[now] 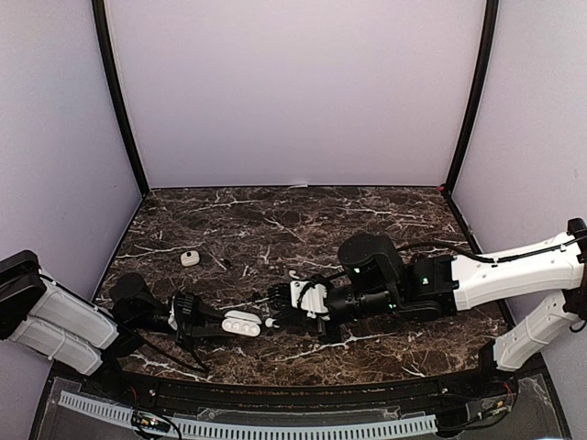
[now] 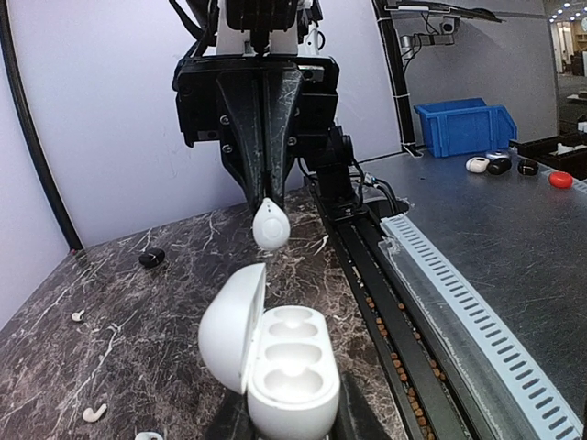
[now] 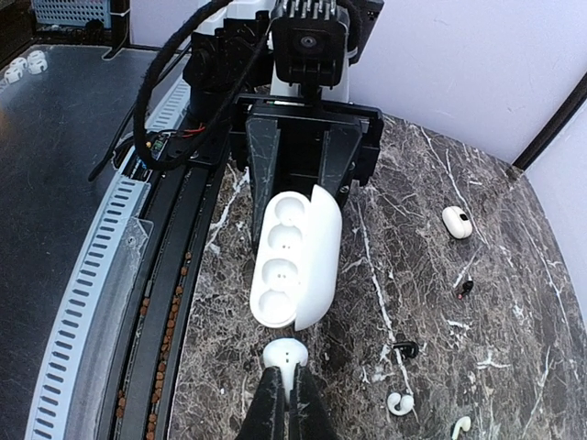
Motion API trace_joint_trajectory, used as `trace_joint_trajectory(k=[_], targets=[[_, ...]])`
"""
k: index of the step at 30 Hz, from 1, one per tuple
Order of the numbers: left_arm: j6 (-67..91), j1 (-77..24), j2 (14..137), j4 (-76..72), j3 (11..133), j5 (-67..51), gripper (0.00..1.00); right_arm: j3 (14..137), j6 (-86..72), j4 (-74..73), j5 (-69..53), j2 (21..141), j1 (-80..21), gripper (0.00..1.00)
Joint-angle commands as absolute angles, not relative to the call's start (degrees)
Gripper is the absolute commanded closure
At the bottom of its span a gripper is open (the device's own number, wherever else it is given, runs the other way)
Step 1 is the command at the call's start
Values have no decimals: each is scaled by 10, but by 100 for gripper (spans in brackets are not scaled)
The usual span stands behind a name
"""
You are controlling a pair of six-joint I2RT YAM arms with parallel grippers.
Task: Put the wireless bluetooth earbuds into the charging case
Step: Insert the right earbud into the right side groove of the charging case.
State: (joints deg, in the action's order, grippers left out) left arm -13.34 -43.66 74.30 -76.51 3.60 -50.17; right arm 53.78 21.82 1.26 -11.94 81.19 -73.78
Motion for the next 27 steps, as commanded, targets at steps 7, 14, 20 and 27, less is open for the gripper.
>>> trace_joint_trajectory(k=[7, 14, 20, 27], targets=[[-140, -439, 736, -759, 45, -496, 100, 531, 207, 52, -101, 790, -744, 100], [-156, -439, 733, -763, 39, -515, 100, 508, 205, 80, -89, 768, -746, 100], [-178, -440, 733, -777, 28, -537, 100, 464, 202, 131, -68, 745, -746, 100], [-186, -442, 740, -778, 29, -548, 100, 457, 188, 121, -113, 736, -745, 100]])
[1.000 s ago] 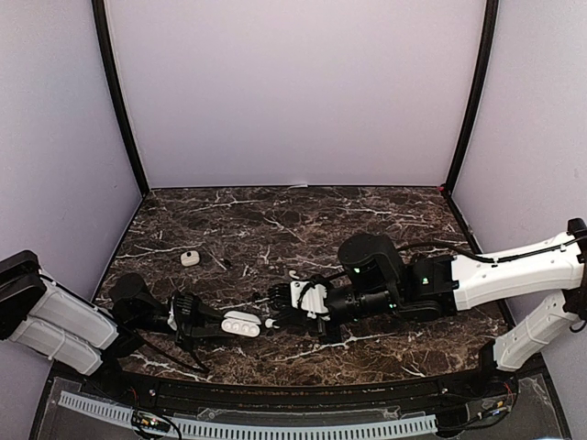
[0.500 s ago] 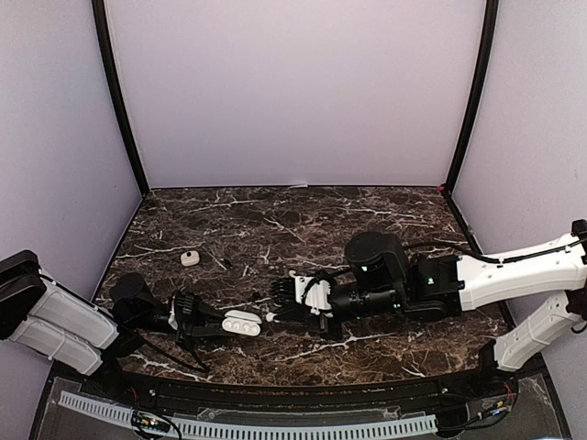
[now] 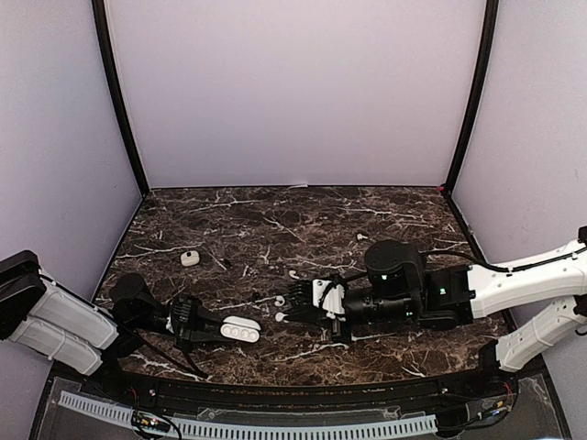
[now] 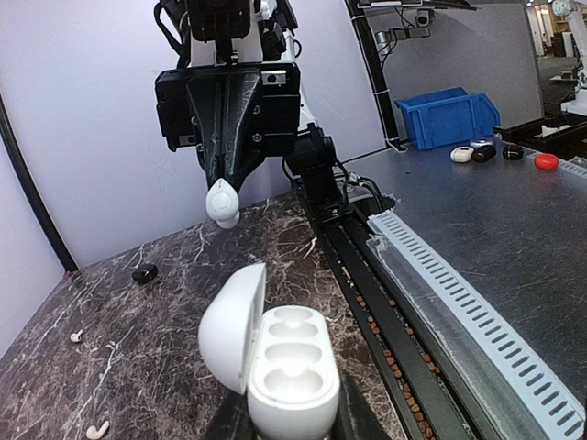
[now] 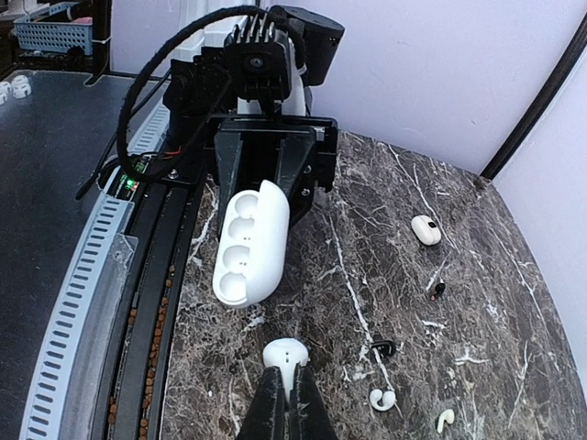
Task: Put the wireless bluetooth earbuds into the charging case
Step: Insert the right earbud into the right side groove of the charging case.
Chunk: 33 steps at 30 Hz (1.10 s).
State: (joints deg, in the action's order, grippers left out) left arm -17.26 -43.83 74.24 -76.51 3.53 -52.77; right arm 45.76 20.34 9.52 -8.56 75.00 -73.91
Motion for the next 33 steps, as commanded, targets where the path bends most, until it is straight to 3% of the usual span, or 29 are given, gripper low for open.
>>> trace_joint_trajectory(k=[1, 11, 33], targets=[[-187, -442, 742, -778, 29, -549, 100, 461, 185, 115, -126, 738, -746, 100], [-186, -442, 758, -791, 30, -550, 100, 489, 151, 112, -174, 767, -762, 100], [-195, -442, 771, -822, 25, -572, 100, 528, 161, 110, -87, 831, -810, 100]])
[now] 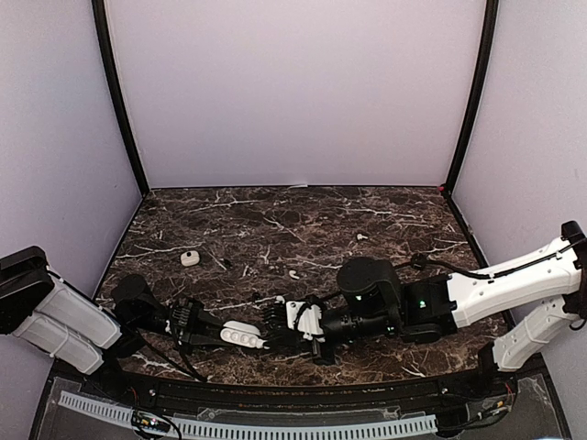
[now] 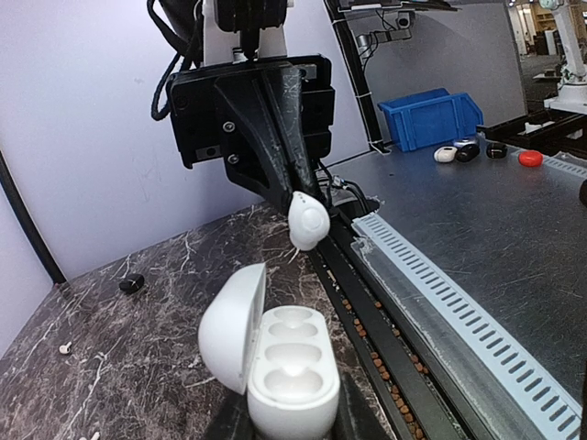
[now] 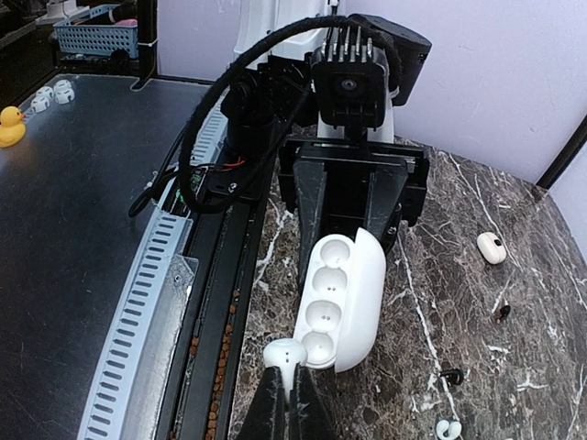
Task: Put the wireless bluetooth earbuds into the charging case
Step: Insert the right earbud into the right side groove of the charging case.
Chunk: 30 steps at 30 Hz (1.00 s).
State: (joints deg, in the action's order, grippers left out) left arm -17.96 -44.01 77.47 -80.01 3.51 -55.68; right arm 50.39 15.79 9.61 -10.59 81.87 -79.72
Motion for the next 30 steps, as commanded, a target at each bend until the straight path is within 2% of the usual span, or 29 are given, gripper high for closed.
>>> trace_joint_trajectory(k=[1, 9, 19, 30], targets=[[-198, -443, 771, -822, 23, -572, 100, 530, 162, 110, -85, 833, -812, 100], [-208, -444, 771, -824, 21, -568, 100, 540, 163, 104, -61, 838, -830, 100], [-207, -445, 764, -811, 23, -546, 100, 545, 154, 108, 81, 856, -868, 100], [-203, -445, 754, -795, 26, -534, 100, 558, 163, 122, 138, 880, -880, 100]])
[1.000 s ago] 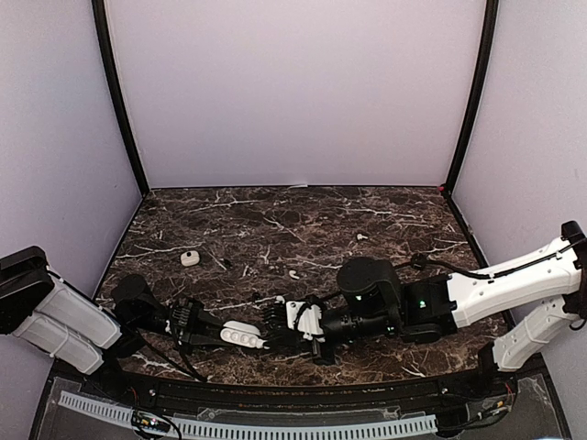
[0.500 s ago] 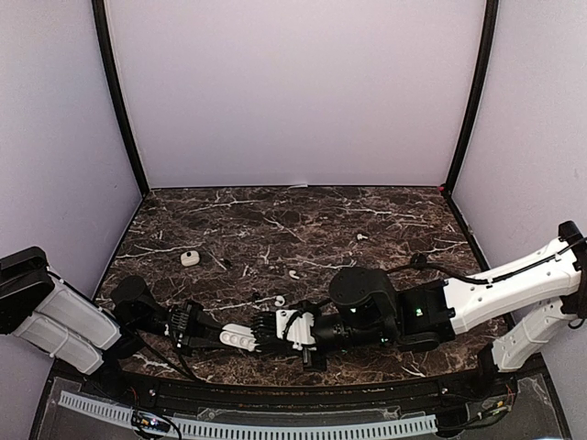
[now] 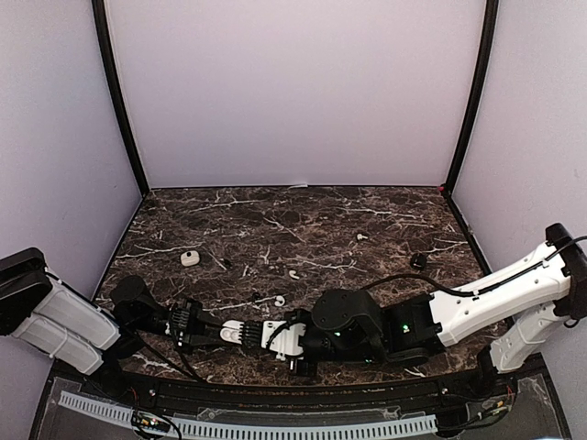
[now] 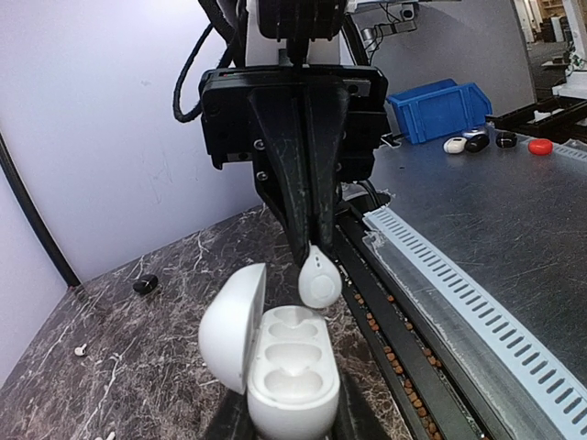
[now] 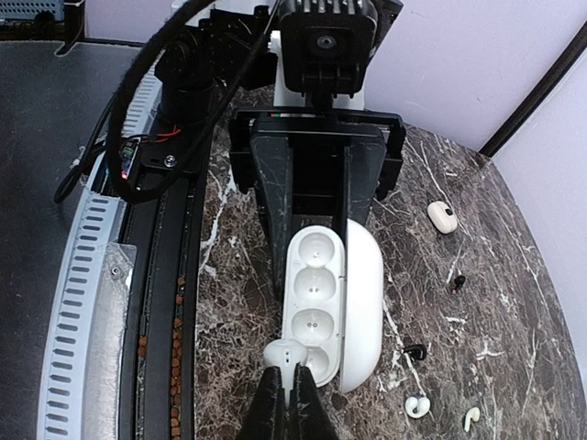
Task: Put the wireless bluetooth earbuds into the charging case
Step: Insert the right earbud into the right side groove of the charging case.
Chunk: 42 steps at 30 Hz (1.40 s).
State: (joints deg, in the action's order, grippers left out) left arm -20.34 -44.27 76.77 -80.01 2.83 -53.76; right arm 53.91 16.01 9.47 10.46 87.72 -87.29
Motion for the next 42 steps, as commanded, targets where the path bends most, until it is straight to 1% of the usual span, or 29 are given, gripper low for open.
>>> trace_joint_trajectory(k=[1, 36, 42], targets=[[-203, -445, 753, -792, 27, -531, 100, 559, 163, 124, 142, 881, -880, 100], [-196, -445, 742, -764, 34, -525, 100, 579, 163, 114, 161, 912, -882, 100], [-195, -445, 744, -764, 35, -522, 100, 593, 163, 107, 177, 941, -885, 95]])
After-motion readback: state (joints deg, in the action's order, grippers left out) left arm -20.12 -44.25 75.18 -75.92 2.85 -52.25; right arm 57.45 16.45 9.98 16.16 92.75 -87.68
